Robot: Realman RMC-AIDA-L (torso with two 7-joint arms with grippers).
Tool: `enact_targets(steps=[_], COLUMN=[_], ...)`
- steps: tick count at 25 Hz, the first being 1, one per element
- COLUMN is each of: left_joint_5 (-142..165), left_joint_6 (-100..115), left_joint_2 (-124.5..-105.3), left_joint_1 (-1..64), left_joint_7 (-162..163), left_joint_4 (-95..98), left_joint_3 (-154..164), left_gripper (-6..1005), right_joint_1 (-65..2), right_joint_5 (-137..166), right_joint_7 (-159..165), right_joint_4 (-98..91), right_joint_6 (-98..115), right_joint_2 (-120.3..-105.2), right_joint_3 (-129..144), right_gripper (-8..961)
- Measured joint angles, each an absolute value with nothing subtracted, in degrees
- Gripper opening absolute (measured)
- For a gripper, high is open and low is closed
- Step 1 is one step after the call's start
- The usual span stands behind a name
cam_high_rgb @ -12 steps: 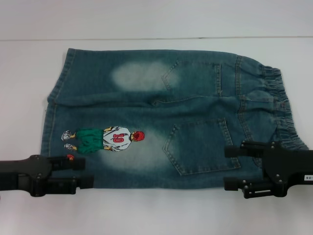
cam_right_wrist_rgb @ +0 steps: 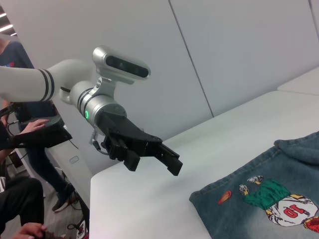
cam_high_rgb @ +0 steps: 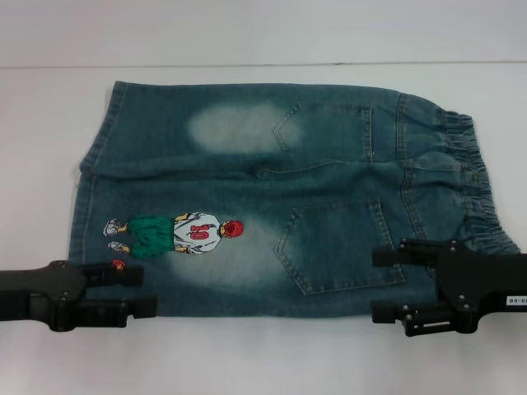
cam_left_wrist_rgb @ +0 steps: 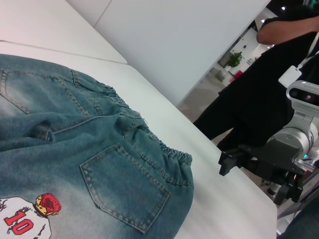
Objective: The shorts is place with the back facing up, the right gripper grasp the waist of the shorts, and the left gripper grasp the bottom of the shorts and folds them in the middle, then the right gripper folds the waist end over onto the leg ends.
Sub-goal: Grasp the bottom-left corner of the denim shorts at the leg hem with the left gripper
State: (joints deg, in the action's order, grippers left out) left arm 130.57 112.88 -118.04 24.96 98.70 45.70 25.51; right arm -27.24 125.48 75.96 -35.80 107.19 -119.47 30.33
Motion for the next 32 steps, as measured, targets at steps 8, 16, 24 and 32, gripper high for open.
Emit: enact_targets(steps=[8, 16, 24, 32], left_joint_5=[130.7, 135.6, 146.1, 150.2], left_joint_6=[113.4, 112.2, 104.0, 98.4], left_joint_2=[-117.49, -113.95, -113.13, -113.13], left_joint_1=[25.2, 27.9, 31.7, 33.0], left_joint_7=[100.8, 122.8, 137.2, 142.5], left_joint_4=[45.8, 50.8, 50.3, 47.9], left_joint_3=[25.5, 25.1, 25.7, 28.5], left_gripper=[854, 854, 854, 855], right_joint_1=[-27.3, -27.3, -27.5, -27.8], right_joint_5=[125.3, 125.2, 125.2, 125.1], right_joint_7=[75.9, 75.7, 74.7, 73.9], right_joint_4=[-35.7, -35.7, -35.4, -34.7], right_joint_6=[107.2, 107.2, 107.4, 107.0], right_joint_2=[-119.54, -119.54, -119.58, -119.61], right_joint_3=[30.3, 30.3, 30.4, 30.3], right_gripper=[916, 916, 916, 916])
